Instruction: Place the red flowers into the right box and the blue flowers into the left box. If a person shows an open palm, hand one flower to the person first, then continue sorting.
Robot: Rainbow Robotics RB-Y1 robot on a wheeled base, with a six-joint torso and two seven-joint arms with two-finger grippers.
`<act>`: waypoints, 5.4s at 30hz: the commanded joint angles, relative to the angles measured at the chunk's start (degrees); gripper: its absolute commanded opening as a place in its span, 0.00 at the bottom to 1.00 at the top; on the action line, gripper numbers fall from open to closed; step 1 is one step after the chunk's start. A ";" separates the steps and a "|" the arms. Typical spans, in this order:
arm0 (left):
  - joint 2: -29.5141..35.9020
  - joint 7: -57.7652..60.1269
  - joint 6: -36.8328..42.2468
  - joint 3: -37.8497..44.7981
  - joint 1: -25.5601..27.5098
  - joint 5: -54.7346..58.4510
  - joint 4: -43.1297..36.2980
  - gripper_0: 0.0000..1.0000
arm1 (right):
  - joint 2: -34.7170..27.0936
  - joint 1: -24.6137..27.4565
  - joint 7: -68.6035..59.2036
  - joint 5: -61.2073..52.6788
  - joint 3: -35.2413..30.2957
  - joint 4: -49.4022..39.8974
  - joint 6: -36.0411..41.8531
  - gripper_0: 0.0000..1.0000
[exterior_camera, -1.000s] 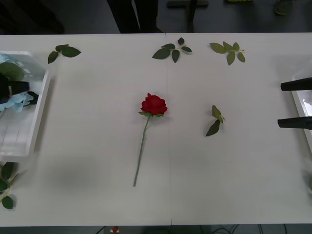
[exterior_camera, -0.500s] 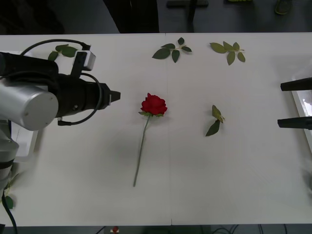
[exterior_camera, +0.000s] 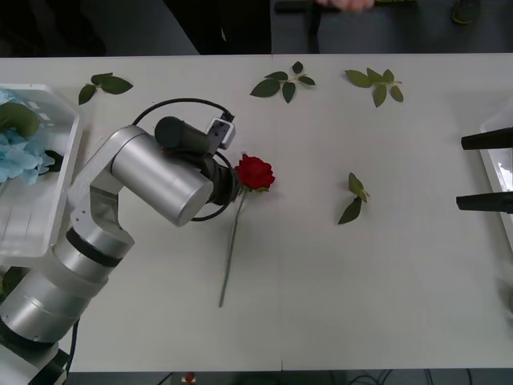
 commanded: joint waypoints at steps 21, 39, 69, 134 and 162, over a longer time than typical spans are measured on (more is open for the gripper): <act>-6.15 0.95 -8.39 -6.83 -5.29 -6.59 17.26 1.00 | -1.47 0.22 0.29 -0.29 -0.15 -1.07 -0.15 1.00; -7.56 2.09 -10.15 -6.83 -6.16 -7.82 20.51 0.00 | -1.47 0.22 0.29 -0.29 -0.15 -1.07 -0.15 1.00; 12.48 -8.81 -1.01 18.57 10.89 35.16 -29.76 0.00 | -0.50 0.75 0.29 -0.20 -0.06 -0.54 -0.23 1.00; -5.28 -19.53 -37.66 14.27 6.32 58.10 -21.15 0.00 | 12.07 -1.09 -53.02 -8.20 21.47 -15.83 -21.85 1.00; -5.10 -19.27 -37.66 14.36 6.32 58.36 -21.15 0.00 | 13.21 -1.09 -53.20 -8.55 23.40 -16.18 -22.91 0.00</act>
